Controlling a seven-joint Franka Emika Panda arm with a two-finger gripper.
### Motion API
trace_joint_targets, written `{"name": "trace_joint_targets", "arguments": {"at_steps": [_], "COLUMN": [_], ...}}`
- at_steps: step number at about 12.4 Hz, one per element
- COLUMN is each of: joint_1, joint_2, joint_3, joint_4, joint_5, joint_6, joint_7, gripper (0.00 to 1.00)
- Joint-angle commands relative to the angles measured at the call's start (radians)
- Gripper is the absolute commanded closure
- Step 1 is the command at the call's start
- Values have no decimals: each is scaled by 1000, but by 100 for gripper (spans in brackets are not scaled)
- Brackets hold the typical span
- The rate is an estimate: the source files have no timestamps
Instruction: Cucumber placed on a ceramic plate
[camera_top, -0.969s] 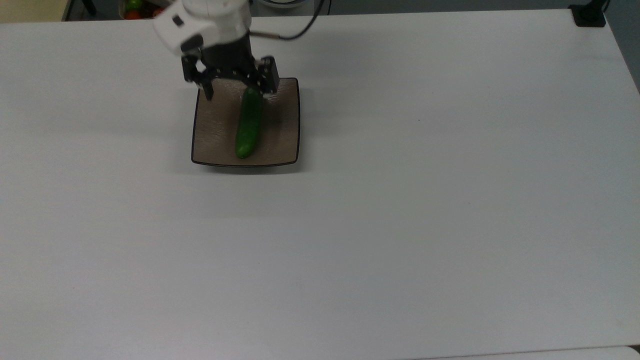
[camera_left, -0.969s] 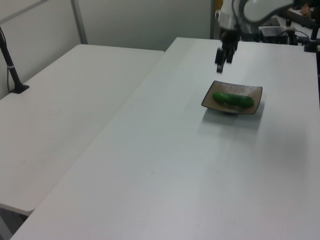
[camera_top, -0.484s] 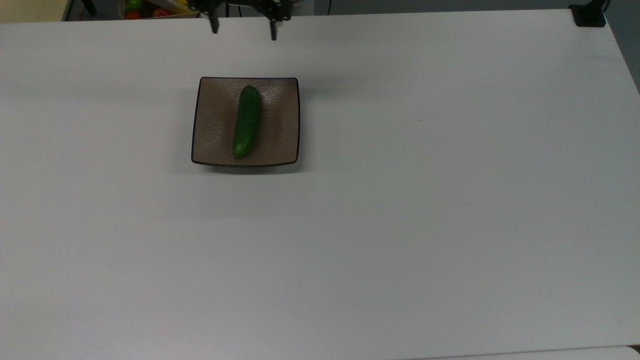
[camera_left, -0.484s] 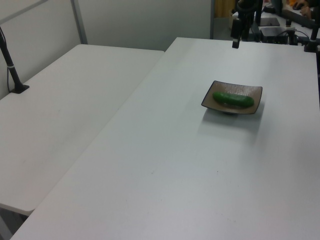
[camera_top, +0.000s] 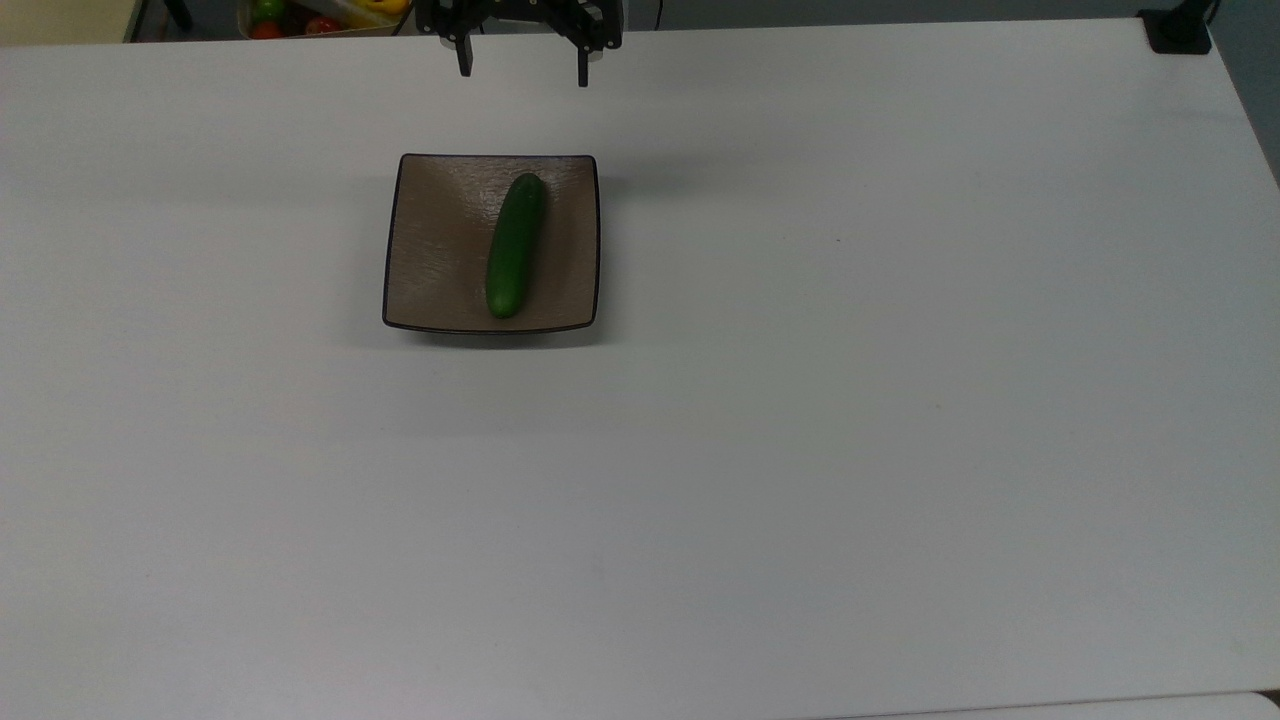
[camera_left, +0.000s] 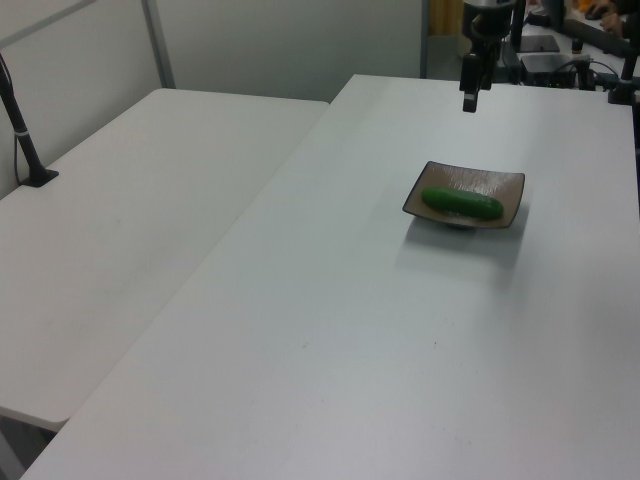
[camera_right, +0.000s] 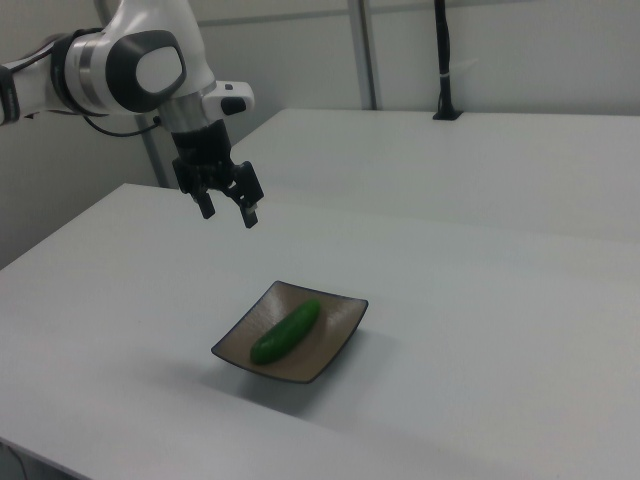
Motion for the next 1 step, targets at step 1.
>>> {"name": "trace_joint_targets", "arguments": {"at_steps": [1], "joint_1": [7], "joint_2": [-9], "joint_3": [-8], "joint_4": [-6], "joint_5": [-3], "joint_6": [-24], "joint_7": [-5], "gripper": [0]}}
